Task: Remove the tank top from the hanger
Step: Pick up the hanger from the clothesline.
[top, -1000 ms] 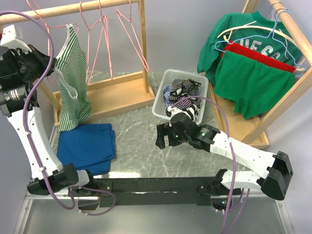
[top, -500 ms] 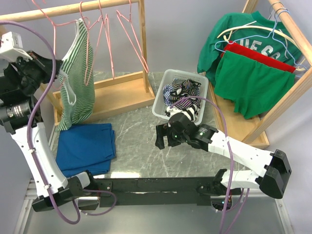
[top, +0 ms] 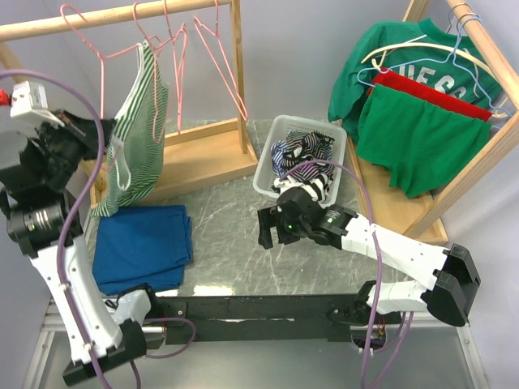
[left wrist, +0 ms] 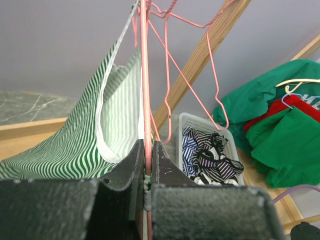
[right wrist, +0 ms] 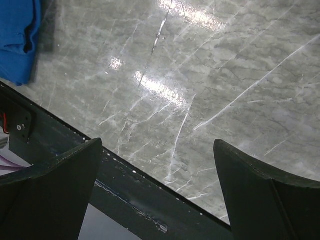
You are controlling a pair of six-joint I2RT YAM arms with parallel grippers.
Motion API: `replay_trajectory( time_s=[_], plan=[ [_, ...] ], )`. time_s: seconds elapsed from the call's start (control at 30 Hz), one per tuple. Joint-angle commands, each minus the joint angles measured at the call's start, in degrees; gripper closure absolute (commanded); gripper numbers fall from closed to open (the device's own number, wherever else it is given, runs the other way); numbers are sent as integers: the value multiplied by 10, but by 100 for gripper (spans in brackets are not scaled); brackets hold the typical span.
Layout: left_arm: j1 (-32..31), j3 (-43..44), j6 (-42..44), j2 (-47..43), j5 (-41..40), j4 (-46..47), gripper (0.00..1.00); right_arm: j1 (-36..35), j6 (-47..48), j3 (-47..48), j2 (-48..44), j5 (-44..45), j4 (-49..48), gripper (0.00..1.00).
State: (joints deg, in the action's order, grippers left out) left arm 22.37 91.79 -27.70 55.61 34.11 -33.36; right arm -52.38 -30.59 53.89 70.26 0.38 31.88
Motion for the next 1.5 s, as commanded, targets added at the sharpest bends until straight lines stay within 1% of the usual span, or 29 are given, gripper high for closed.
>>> replay_trajectory(
  time_s=[0.0,0.07,0.17,0.4,0.5,0.63,0.8,0.9,1.03,1.13,1.4,1.47],
  plan=[
    [-21,-13,26,-32,-46,2,99,-4,5,41,-3,8,11,0],
    [-31,-9,44,-33,-83,-31,99,-4,1,44,-6,17,17,0],
    [-52,-51,50,-67,-118,-38,99,-4,-5,47,-12,30,17,0],
    [-93,-114,79,-111,-167,-79,99,-4,-32,47,-50,57,8,0],
    [-101,-135,82,-131,-166,-80,99,-4,-41,45,-64,66,3,0],
    [-108,-158,85,-148,-138,-72,99,-4,-46,50,-69,78,13,0],
    [-112,-182,85,-160,-133,-69,99,-4,-52,49,-76,90,22,0],
    [-116,-188,88,-162,-149,-71,99,-3,-59,46,-79,95,18,0],
    [-130,-197,99,-159,-199,-83,99,-3,-63,46,-74,95,12,0],
    [-140,-208,103,-160,-221,-86,99,-4,-64,50,-65,94,11,0],
    [-160,-243,105,-172,-252,-94,99,-3,-62,61,-45,90,6,0],
    [-159,-254,102,-176,-245,-90,99,-3,-62,61,-43,88,1,0]
  ],
)
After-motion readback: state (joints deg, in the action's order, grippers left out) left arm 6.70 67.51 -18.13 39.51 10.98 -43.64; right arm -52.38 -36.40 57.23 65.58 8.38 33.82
